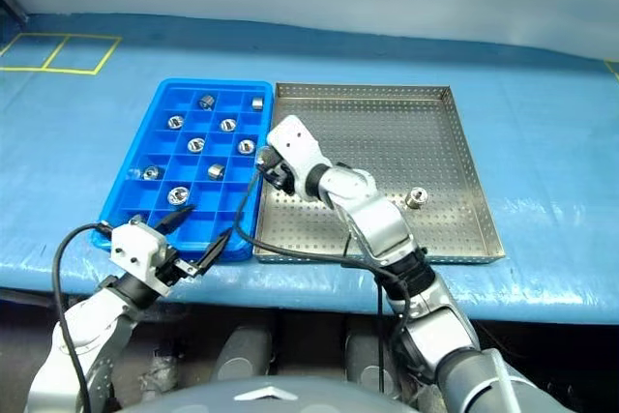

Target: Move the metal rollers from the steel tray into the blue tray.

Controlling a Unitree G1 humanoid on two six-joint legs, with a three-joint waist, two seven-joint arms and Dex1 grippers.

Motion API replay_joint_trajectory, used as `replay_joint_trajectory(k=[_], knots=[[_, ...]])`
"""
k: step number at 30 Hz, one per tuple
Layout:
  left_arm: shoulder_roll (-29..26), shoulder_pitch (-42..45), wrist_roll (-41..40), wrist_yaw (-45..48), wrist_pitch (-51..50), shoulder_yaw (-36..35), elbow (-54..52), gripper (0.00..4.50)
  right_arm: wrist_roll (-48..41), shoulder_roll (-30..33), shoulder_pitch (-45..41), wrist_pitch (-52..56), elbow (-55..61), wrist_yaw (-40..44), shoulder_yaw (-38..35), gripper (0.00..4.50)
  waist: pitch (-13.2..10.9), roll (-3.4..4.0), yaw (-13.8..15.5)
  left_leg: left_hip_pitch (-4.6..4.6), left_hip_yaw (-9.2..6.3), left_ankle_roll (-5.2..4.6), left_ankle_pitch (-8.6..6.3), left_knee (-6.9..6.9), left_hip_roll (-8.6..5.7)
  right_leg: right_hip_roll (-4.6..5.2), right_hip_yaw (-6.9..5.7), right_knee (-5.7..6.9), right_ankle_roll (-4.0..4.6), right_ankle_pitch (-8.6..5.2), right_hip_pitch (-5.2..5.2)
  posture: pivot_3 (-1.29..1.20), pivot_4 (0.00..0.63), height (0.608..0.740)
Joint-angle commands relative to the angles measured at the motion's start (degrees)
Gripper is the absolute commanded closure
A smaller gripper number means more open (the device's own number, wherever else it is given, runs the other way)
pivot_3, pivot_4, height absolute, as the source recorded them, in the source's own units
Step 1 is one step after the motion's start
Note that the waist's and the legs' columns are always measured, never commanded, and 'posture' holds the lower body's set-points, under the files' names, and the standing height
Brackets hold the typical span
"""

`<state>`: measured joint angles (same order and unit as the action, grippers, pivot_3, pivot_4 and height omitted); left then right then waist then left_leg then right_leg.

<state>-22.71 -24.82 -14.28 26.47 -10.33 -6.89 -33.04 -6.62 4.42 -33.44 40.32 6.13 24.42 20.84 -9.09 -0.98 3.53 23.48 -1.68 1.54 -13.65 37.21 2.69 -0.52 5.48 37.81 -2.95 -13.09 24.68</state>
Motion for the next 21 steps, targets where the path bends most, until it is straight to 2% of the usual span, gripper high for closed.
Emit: replay_joint_trajectory(k=[1, 7, 12, 20, 21], knots=[[0.3, -1.7, -0.6, -0.7, 1.2, -2.0, -3.6, 0.26, 0.4, -3.5, -3.1, -3.0, -1.6, -0.6, 0.9, 2.61, 0.0, 0.01, 0.4, 0.0, 0.0, 0.0, 0.0, -0.02, 0.0, 0.0, 0.0, 0.0, 0.01, 0.0, 0.01, 0.37, 0.15, 0.74], [0.9, -3.1, -0.5, -1.4, 1.1, -2.5, -4.5, 0.26, 1.8, -7.0, -4.0, -5.3, -7.7, 0.3, 3.5, 2.61, 0.0, 0.01, 2.2, 0.01, 0.01, 0.01, 0.0, -0.02, 0.0, 0.02, -0.01, -0.03, 0.06, -0.03, 0.02, 0.38, 0.15, 0.74], [1.1, -2.6, -0.1, -1.6, 1.1, -1.6, -4.2, 0.26, 2.9, -5.9, -2.5, -4.8, -9.7, 1.6, 5.2, 2.61, 0.0, 0.0, 2.5, 0.01, 0.02, 0.04, 0.02, 0.02, -0.01, 0.04, -0.02, -0.04, 0.05, -0.03, 0.0, 0.38, 0.15, 0.74], [1.0, -1.1, 0.0, -1.1, 0.8, -0.8, -3.3, 0.26, 3.7, -2.6, 0.1, -1.5, -6.6, 3.8, 6.4, 2.61, 0.0, 0.01, 2.3, 0.0, 0.01, 0.04, 0.02, -0.04, 0.0, 0.0, -0.02, -0.02, 0.07, -0.04, 0.04, 0.35, 0.15, 0.74], [1.0, -0.9, 0.0, -1.0, 0.7, -0.7, -3.2, 0.26, 3.5, -2.2, 0.4, -0.9, -5.9, 4.3, 6.6, 2.26, 0.0, 0.01, 2.3, 0.0, 0.02, 0.04, 0.02, -0.04, 0.0, 0.01, -0.02, -0.02, 0.07, -0.04, 0.03, 0.35, 0.15, 0.74]])
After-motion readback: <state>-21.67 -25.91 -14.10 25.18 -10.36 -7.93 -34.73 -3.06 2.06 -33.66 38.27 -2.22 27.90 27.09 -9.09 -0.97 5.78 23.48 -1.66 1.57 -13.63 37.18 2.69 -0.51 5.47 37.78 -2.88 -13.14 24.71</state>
